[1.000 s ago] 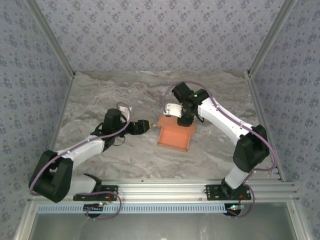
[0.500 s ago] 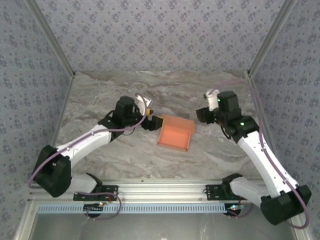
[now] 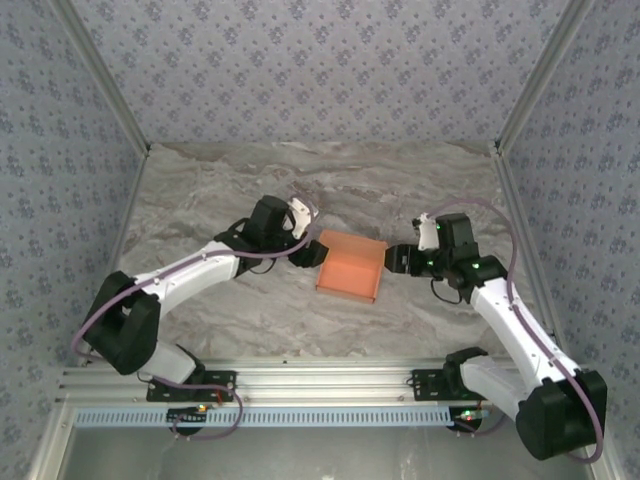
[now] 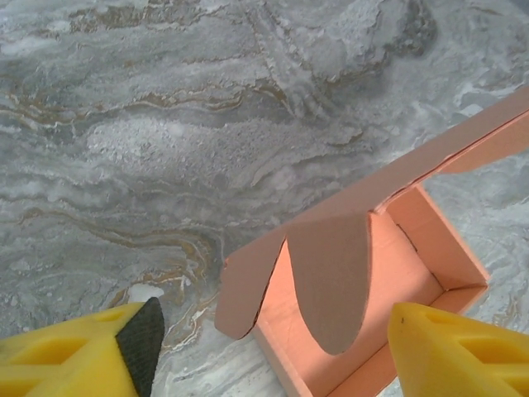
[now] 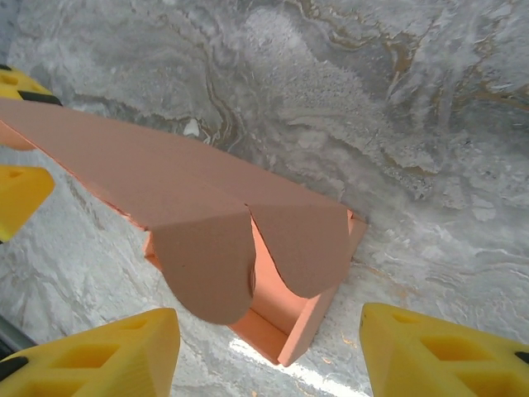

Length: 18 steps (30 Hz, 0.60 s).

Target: Fold the paper box

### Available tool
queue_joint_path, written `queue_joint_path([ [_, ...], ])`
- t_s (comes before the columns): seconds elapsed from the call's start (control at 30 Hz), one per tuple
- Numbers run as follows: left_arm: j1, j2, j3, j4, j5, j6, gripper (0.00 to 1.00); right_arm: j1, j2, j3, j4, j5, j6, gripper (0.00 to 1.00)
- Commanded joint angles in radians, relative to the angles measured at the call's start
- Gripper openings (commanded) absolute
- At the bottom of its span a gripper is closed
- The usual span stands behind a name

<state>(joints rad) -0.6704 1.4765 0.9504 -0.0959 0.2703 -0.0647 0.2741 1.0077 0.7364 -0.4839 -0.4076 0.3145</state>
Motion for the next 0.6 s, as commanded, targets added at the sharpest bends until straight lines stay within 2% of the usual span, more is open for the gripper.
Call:
queue_joint_path([
  [0.0,-0.01,0.017,0.044,-0.01,-0.047,0.021,0.69,0.045,0.05,0.012,0.044,0.053,-0.047,0.6],
  [0.17,-0.035,0.035,0.041,0.023,-0.095,0.011,0.62,0.087,0.091,0.024,0.08,0.153,-0.051,0.52],
  [0.27,-0.039,0.056,0.047,0.031,-0.096,-0.005,0.53,0.087,0.102,0.03,0.088,0.185,-0.046,0.45],
  [0.57,-0.045,0.072,0.057,0.051,-0.061,-0.068,0.4,0.089,0.146,0.019,0.135,0.117,-0.026,0.39],
])
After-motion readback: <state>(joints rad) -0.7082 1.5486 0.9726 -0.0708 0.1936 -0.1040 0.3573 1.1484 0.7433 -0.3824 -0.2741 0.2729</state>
